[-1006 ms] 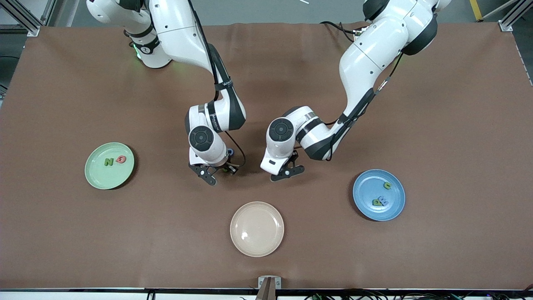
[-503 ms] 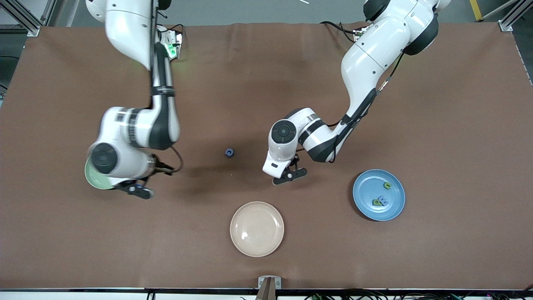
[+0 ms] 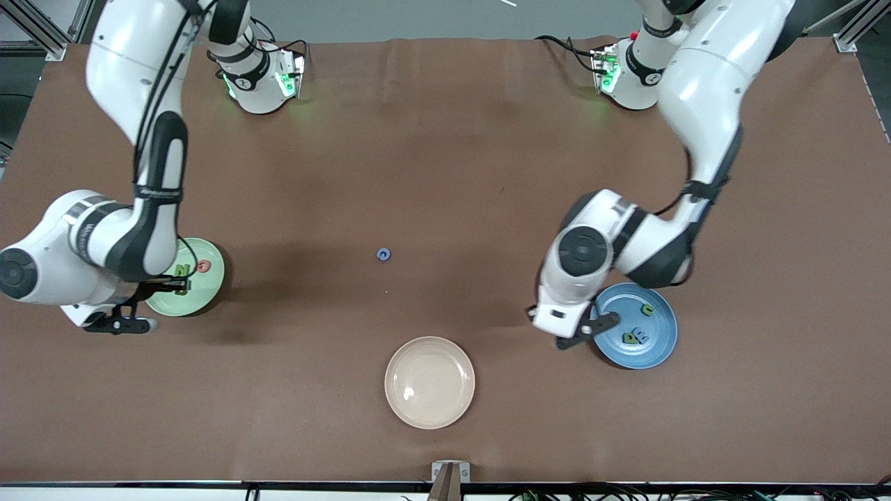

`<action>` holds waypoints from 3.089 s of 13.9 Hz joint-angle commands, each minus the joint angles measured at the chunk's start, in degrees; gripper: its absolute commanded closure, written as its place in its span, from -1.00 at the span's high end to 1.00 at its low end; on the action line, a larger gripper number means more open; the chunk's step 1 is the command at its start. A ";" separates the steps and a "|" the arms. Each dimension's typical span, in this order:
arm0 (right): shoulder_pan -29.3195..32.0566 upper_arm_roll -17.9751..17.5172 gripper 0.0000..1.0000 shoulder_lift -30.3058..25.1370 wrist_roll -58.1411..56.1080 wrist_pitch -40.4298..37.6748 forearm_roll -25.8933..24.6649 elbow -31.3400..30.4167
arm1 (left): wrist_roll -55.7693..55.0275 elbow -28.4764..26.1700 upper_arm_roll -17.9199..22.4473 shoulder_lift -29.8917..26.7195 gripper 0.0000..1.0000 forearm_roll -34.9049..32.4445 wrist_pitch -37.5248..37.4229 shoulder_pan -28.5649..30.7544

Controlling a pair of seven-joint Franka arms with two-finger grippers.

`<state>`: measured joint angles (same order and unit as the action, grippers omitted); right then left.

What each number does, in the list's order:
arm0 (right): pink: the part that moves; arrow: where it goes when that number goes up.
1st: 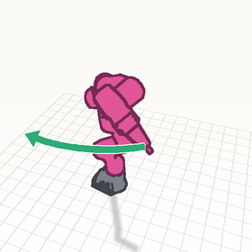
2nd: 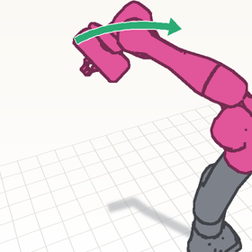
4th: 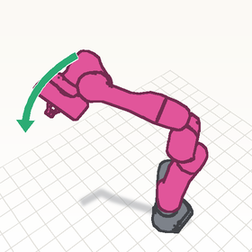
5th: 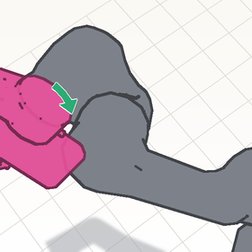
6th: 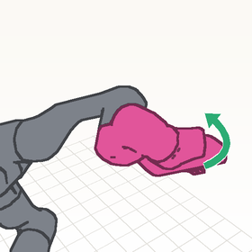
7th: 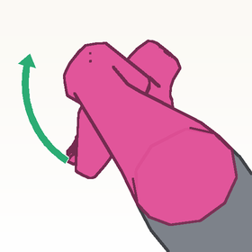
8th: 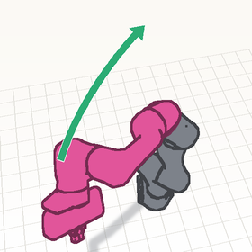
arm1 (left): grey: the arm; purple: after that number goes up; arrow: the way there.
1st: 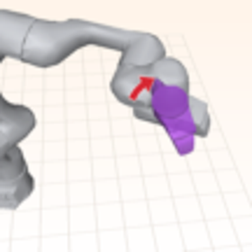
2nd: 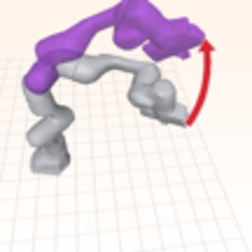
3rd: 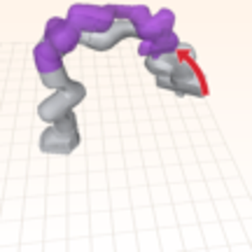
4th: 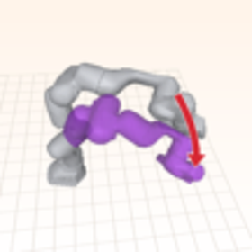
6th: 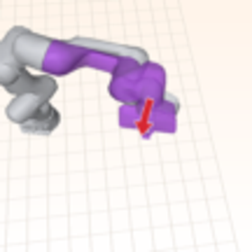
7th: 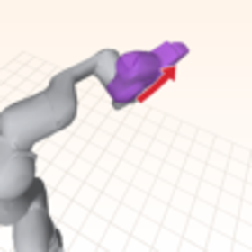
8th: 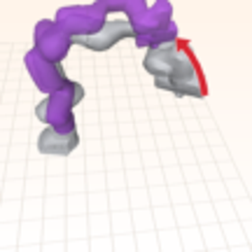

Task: Sort upper and lower case letters into plates
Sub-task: 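Carry the green B to the green plate while the left gripper carries x, then retract the left gripper to rest while the right gripper grasps blue C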

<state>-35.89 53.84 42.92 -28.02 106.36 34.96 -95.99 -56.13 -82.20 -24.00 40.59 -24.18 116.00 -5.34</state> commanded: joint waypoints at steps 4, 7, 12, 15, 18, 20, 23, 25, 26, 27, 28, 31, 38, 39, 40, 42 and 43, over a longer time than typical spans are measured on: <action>12.14 -13.13 -0.78 0.94 -5.20 8.94 0.90 -0.77 | 10.25 -15.70 -0.88 -6.40 -1.00 -0.78 3.77 11.84; 13.74 -15.86 -0.76 1.38 -5.20 13.33 0.90 -2.62 | 10.16 -18.43 -0.87 -4.48 -0.41 -0.78 9.06 15.80; 12.86 -15.78 0.67 0.24 -4.41 11.77 0.63 -2.89 | 10.07 -16.95 -0.96 -9.46 1.00 -0.60 8.28 16.42; 6.66 -10.54 0.94 -3.27 0.31 7.13 -0.42 -2.36 | 14.18 -11.52 -1.23 -14.39 1.00 0.01 1.54 16.42; -16.07 6.40 0.98 -3.02 16.44 -1.04 -1.65 -2.79 | 21.04 -3.17 -2.54 -17.38 1.00 0.10 -10.49 16.33; -26.21 10.58 0.99 -3.19 26.56 -5.79 -1.39 -2.80 | 25.43 0.19 -4.03 -19.92 1.00 0.10 -17.71 16.33; -34.84 10.50 0.99 -2.84 39.32 -5.90 1.76 -2.71 | 30.00 0.55 -4.57 -26.94 1.00 3.77 -23.96 16.42; -36.88 9.89 0.99 -2.66 43.56 -5.64 7.20 -2.80 | 34.30 0.55 -3.95 -30.55 1.00 7.73 -26.78 17.81; -37.50 9.19 0.99 -2.23 43.92 -4.77 9.57 -2.89 | 37.46 -0.23 -2.73 -33.53 1.00 9.75 -27.40 17.74; -38.20 8.05 0.99 -1.70 44.71 -2.50 10.55 -3.41 | 40.28 -1.63 0.59 -35.47 1.00 10.64 -27.58 15.39; -38.73 6.30 0.99 -1.70 45.94 0.83 10.65 -4.54 | 43.09 -3.04 6.54 -38.28 1.00 12.65 -28.11 11.45; -38.82 -1.08 0.99 -1.70 49.63 12.08 10.65 -8.15 | 51.00 -6.30 17.03 -43.57 1.00 21.17 -31.17 7.20; -39.34 -8.92 0.95 -1.70 50.43 21.96 10.65 -12.20 | 51.82 -7.27 19.78 -45.07 1.00 22.07 -31.02 4.90; -39.78 -9.19 0.86 -1.70 50.43 22.31 10.65 -12.81 | 51.82 -7.36 19.69 -45.42 1.00 22.51 -30.49 4.90; -40.31 -9.28 0.79 -1.61 50.43 23.01 10.65 -13.17 | 51.82 -7.10 19.69 -45.51 1.00 22.51 -30.31 4.99; -40.58 -9.80 0.67 -1.09 50.43 23.45 10.65 -13.26 | 51.82 -6.75 19.69 -44.99 1.00 22.60 -28.91 4.99; -40.40 -10.15 0.64 -1.08 50.43 23.54 10.74 -13.26 | 51.82 -6.75 19.69 -44.90 1.00 22.60 -28.47 4.99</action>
<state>-75.48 43.95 42.57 22.10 128.57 44.71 -107.59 -4.70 -88.16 -4.49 -3.39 -2.69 86.10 -0.36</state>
